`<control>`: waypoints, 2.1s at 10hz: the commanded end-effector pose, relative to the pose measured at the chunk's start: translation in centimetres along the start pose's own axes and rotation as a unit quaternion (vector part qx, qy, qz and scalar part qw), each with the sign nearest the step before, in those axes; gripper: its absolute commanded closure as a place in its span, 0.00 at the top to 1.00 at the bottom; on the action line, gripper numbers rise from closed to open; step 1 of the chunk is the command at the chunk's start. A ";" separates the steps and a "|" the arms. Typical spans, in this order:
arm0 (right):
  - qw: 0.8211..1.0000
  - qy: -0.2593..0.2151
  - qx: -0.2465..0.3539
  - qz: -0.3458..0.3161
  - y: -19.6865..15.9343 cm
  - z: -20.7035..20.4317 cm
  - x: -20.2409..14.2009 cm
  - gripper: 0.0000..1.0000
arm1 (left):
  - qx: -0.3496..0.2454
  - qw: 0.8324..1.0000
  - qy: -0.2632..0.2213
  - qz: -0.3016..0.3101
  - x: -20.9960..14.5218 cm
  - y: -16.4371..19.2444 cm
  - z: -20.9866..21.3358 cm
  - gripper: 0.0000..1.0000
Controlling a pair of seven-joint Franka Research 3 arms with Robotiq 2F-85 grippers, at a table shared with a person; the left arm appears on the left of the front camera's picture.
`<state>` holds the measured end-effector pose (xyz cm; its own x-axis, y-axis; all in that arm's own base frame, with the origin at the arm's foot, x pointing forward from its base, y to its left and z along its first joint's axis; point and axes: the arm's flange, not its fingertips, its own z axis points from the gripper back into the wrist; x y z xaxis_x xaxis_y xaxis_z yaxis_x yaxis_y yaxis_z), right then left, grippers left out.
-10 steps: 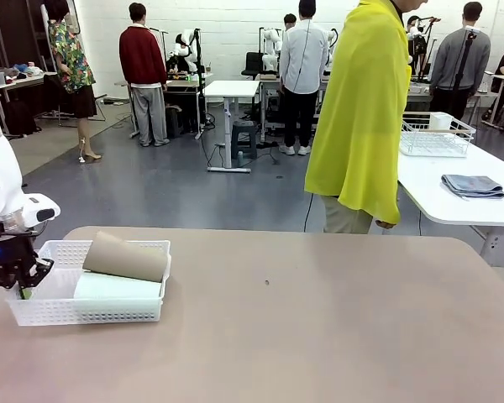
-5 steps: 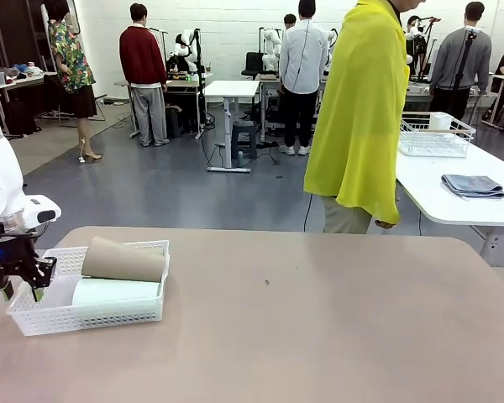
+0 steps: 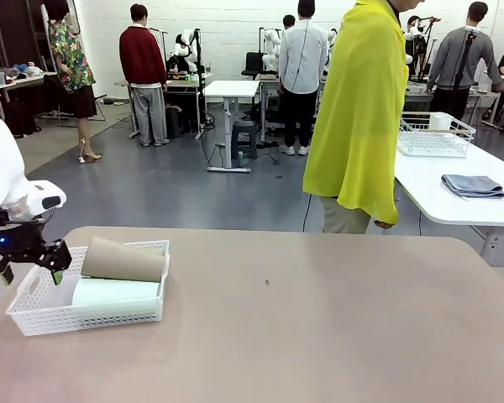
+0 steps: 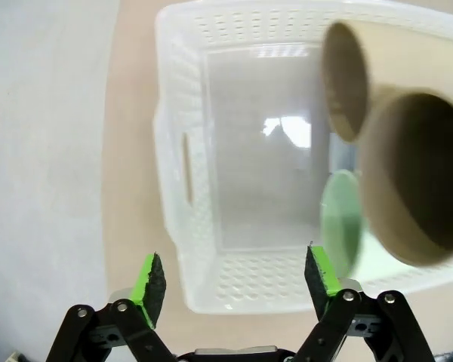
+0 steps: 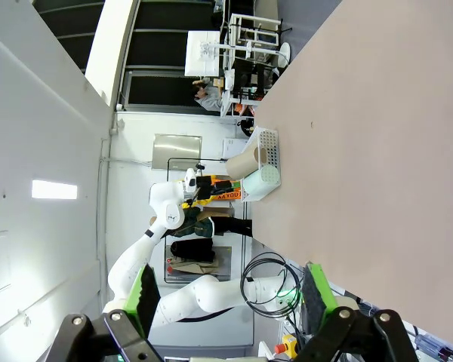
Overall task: Clean and organize the cups into the basket.
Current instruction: Move the Organizing basket back to the left side of the table.
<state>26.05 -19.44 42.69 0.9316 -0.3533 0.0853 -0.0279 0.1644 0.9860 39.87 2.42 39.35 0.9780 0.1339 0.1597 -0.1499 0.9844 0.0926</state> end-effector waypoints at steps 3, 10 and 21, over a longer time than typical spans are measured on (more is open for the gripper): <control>1.000 -0.005 0.002 0.000 -0.1 -0.3 0.0 1.00 | -0.071 0.997 0.002 -0.017 -5.5 -3.2 6.7 1.00; 1.000 -0.005 0.002 0.000 -0.1 -0.3 0.0 1.00 | -0.066 0.998 -0.002 -0.007 -3.7 -4.2 7.8 1.00; 1.000 -0.005 0.002 0.000 -0.1 -0.3 0.0 1.00 | -0.554 0.832 0.025 0.022 -4.7 27.1 7.5 1.00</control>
<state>26.03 -19.44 42.62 0.9316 -0.3537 0.0838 -0.0274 0.1617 0.9865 28.85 26.22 49.57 0.9866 0.1332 0.0947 0.0087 0.5360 -0.8442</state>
